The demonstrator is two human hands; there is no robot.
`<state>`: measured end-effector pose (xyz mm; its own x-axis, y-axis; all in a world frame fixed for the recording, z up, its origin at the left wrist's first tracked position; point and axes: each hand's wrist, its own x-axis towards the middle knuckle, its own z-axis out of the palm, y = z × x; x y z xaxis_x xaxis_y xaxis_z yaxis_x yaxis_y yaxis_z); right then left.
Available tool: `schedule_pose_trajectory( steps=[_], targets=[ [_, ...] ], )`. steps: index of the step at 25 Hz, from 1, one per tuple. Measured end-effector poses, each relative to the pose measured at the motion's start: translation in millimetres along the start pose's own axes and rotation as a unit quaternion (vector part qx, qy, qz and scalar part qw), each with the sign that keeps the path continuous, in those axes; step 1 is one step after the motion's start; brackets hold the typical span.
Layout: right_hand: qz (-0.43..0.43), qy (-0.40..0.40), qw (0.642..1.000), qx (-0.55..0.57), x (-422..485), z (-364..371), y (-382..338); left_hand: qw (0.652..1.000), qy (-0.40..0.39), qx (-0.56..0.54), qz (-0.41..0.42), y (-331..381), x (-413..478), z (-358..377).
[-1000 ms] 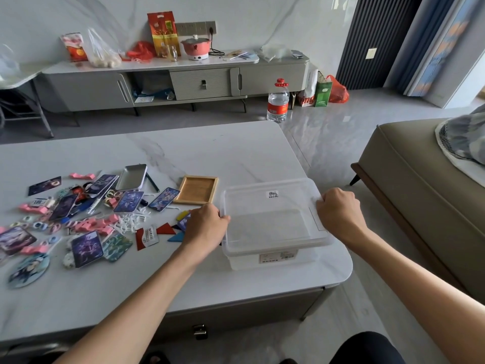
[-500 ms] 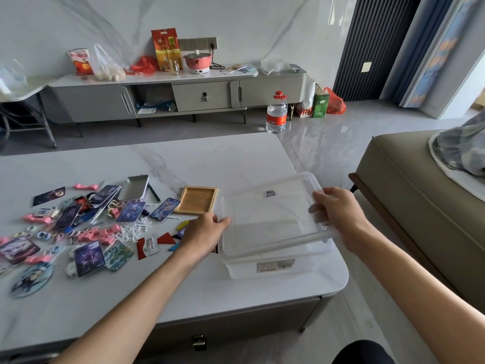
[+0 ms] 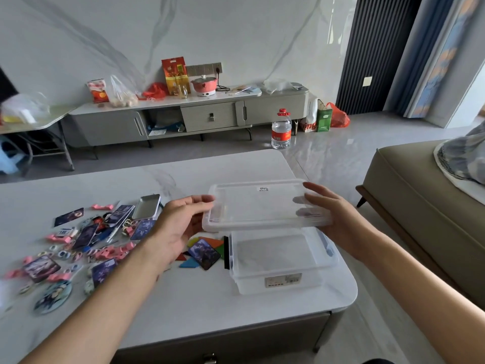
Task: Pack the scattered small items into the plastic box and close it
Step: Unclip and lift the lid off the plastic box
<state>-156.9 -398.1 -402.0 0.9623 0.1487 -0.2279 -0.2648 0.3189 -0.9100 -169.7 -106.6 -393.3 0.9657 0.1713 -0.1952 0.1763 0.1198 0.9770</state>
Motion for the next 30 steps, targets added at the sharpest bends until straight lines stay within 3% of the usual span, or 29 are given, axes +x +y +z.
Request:
schedule_pose_trajectory(
  steps=[2,7,8,10,13,15,19,22,26,28,30],
  targets=[
    [-0.005,0.004,0.999,0.031,3,4,3,0.999,0.041,-0.026,-0.013,-2,7,-3],
    [0.047,0.125,0.971,-0.197,55,9,-1,0.996,0.085,-0.002,-0.003,-19,36,7],
    [0.044,0.148,0.969,-0.193,74,5,-6,0.997,0.078,0.005,-0.012,-22,43,9],
    [0.049,0.190,0.963,-0.183,120,0,-11,0.990,0.042,0.131,-0.025,-32,60,9],
    [0.104,0.187,0.965,-0.150,185,-7,-2,0.926,-0.066,0.370,-0.042,-57,77,17],
    [0.138,0.174,0.967,-0.128,221,-12,9,0.906,-0.105,0.408,-0.049,-68,84,23],
    [0.180,0.160,0.966,-0.089,258,-13,30,0.901,-0.135,0.410,-0.028,-80,100,25],
    [0.167,0.166,0.957,-0.170,256,-22,32,0.892,-0.115,0.438,-0.015,-83,104,28],
    [0.056,0.121,0.881,-0.454,194,-18,21,0.901,-0.069,0.428,0.001,-86,101,32],
    [-0.010,0.129,0.818,-0.560,136,-21,22,0.900,-0.053,0.432,0.025,-80,93,30],
    [-0.023,0.162,0.755,-0.635,80,-23,32,0.893,-0.018,0.446,0.055,-71,77,23]
  ],
)
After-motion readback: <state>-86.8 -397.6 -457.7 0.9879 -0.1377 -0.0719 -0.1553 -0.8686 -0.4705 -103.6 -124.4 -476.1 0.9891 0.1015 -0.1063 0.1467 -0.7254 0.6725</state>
